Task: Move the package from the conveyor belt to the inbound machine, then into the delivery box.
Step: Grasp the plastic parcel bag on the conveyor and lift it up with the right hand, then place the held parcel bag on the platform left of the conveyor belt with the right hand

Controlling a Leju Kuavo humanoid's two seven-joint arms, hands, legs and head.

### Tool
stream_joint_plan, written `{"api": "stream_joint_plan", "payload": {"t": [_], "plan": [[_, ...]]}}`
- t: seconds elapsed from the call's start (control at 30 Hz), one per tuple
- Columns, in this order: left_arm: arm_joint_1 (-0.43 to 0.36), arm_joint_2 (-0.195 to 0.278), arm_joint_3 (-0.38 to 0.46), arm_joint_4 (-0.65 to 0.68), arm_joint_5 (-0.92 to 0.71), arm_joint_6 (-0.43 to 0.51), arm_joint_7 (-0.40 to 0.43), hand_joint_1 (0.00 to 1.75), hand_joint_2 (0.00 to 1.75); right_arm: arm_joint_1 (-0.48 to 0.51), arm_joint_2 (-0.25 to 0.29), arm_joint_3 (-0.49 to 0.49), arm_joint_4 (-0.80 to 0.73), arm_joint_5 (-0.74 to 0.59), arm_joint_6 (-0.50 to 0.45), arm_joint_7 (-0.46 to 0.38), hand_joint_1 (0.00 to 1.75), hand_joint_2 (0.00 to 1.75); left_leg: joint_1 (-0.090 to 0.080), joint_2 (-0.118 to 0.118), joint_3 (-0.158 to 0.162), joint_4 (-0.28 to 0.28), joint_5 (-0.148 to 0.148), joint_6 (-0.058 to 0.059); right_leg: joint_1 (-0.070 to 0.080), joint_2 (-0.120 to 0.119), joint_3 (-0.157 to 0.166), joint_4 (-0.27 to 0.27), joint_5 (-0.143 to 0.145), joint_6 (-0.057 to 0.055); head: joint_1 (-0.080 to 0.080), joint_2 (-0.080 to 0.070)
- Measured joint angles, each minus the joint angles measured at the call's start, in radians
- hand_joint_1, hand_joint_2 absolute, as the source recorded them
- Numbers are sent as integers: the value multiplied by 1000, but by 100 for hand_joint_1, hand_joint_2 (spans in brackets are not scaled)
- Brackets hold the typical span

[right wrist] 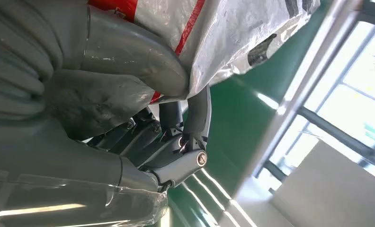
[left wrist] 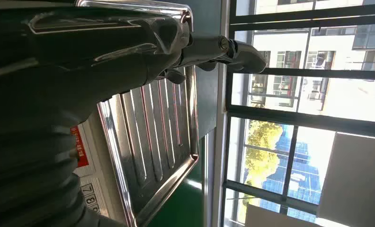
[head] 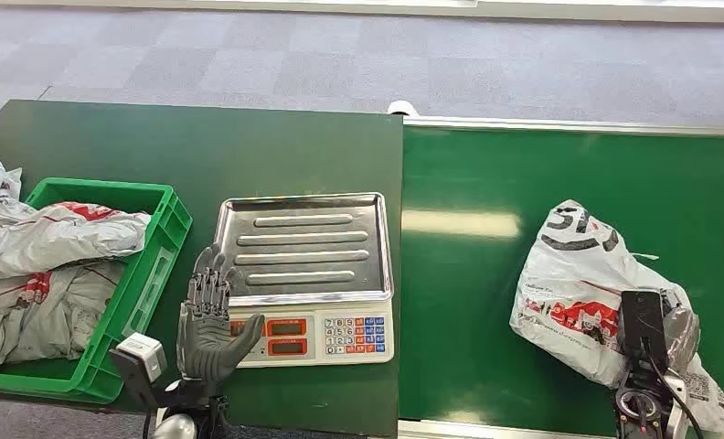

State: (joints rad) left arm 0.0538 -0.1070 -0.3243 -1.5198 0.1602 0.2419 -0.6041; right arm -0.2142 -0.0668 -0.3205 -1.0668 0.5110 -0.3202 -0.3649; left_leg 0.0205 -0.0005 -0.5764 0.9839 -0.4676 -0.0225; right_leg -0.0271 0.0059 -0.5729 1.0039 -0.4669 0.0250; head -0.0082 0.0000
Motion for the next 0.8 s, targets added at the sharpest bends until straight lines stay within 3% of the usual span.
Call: {"api": "stream_joint_plan", "payload": {"t": [0.33, 0.53, 0.8], "plan": [[-14, 0, -4, 10, 3, 3, -25, 0, 175, 21, 62, 127, -219, -5, -25, -57, 175, 175, 0, 0, 0, 0, 0, 0, 0, 0, 0, 0, 0, 0, 0, 0], [-92, 0, -24, 60, 26, -10, -33, 0, 175, -49, 105, 346, -246, 70, 97, 10, 175, 175, 0, 1, 1, 0, 2, 0, 0, 1, 0, 0, 1, -1, 0, 0], [-177, 0, -31, 94, 4, 44, -46, 0, 175, -152, 165, 606, -133, 171, 199, 67, 175, 175, 1, 1, 0, 0, 2, 0, 1, 1, 0, 1, 1, -1, 0, 0]]}}
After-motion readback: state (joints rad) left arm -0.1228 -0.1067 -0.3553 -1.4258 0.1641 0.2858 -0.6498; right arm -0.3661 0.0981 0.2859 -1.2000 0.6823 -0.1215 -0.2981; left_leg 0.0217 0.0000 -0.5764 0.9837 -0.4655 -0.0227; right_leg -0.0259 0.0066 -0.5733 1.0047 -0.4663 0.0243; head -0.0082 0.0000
